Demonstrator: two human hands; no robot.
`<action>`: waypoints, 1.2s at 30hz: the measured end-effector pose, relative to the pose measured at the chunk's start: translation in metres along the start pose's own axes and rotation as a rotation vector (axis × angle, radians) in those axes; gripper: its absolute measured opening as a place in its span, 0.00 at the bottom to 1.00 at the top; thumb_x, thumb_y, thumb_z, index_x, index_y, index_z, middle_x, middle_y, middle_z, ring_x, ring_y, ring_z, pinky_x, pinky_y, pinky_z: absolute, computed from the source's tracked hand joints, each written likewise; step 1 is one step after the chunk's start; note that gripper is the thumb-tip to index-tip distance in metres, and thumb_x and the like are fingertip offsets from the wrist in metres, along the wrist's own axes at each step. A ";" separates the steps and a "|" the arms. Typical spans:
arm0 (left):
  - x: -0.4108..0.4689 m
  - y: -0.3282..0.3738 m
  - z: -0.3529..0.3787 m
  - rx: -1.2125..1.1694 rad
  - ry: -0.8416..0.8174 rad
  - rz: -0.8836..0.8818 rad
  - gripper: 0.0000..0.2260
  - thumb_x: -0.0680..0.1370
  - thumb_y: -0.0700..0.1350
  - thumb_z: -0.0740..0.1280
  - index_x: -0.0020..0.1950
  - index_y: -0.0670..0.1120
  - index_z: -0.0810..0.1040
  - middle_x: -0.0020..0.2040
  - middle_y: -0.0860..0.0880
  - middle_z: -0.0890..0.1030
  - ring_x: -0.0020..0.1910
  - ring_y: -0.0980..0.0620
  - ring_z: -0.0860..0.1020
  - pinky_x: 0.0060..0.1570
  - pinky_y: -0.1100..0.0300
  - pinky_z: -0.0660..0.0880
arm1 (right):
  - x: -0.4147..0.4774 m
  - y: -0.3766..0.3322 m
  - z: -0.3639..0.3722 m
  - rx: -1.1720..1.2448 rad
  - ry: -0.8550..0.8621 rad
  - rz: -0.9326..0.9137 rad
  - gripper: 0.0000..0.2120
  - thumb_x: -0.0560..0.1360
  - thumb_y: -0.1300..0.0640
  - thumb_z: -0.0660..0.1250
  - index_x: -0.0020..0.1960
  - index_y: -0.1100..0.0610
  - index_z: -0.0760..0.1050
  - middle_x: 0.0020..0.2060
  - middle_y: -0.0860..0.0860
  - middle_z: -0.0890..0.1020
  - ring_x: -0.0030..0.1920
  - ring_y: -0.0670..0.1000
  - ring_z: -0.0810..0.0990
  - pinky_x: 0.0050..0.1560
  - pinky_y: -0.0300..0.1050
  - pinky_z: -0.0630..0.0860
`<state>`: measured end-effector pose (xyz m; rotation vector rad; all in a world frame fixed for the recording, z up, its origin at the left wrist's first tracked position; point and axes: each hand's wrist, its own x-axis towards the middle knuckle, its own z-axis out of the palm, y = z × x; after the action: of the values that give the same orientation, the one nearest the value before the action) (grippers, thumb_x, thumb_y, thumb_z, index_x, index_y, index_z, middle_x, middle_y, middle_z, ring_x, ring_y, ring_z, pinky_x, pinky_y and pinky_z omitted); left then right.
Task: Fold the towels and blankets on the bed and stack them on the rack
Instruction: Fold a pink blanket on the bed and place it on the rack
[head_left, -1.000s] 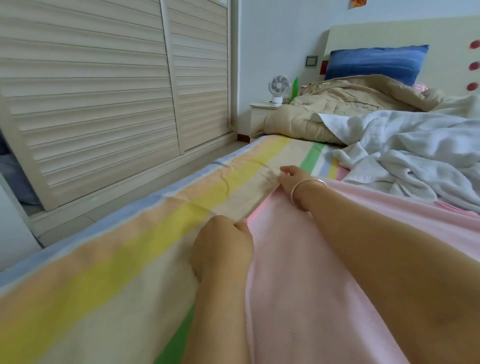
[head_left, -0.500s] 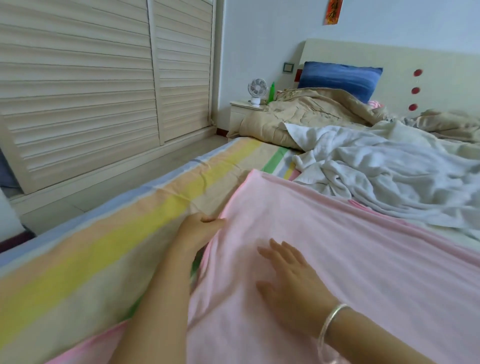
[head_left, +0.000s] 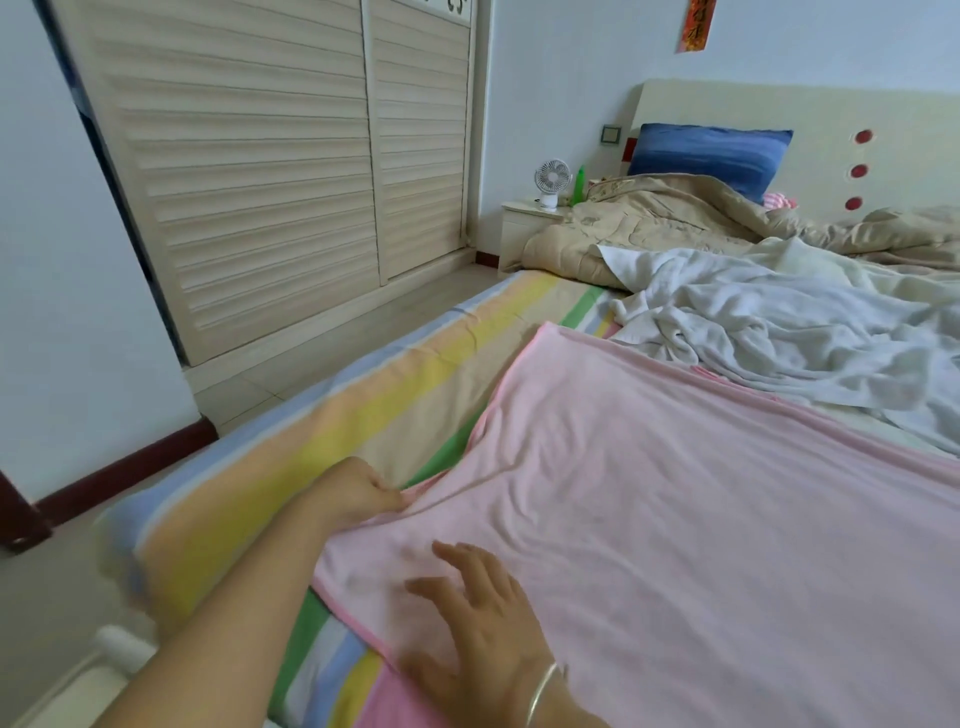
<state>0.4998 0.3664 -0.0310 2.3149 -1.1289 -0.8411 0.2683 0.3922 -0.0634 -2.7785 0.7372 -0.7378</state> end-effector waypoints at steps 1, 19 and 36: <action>-0.003 -0.003 -0.002 0.055 0.017 -0.008 0.23 0.71 0.52 0.75 0.26 0.46 0.65 0.26 0.50 0.63 0.29 0.51 0.63 0.32 0.59 0.58 | -0.002 -0.008 0.000 -0.011 0.015 -0.017 0.23 0.59 0.35 0.65 0.52 0.43 0.75 0.53 0.48 0.79 0.50 0.51 0.80 0.45 0.42 0.78; -0.082 -0.073 -0.002 0.290 0.561 -0.164 0.14 0.84 0.51 0.55 0.58 0.43 0.75 0.53 0.45 0.79 0.45 0.48 0.72 0.41 0.55 0.69 | -0.021 -0.077 0.012 -0.340 0.104 -0.029 0.09 0.61 0.54 0.53 0.30 0.49 0.72 0.27 0.44 0.72 0.18 0.46 0.69 0.24 0.40 0.48; -0.133 0.121 0.144 0.338 0.299 0.479 0.17 0.79 0.44 0.60 0.69 0.48 0.70 0.68 0.49 0.71 0.65 0.48 0.71 0.64 0.57 0.66 | -0.137 0.054 -0.113 -0.263 -0.140 0.642 0.29 0.75 0.42 0.46 0.72 0.49 0.67 0.74 0.50 0.65 0.73 0.56 0.64 0.69 0.51 0.66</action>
<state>0.2708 0.3880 -0.0186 2.1694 -1.6811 -0.1301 0.0852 0.4097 -0.0385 -2.5033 1.6724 -0.3309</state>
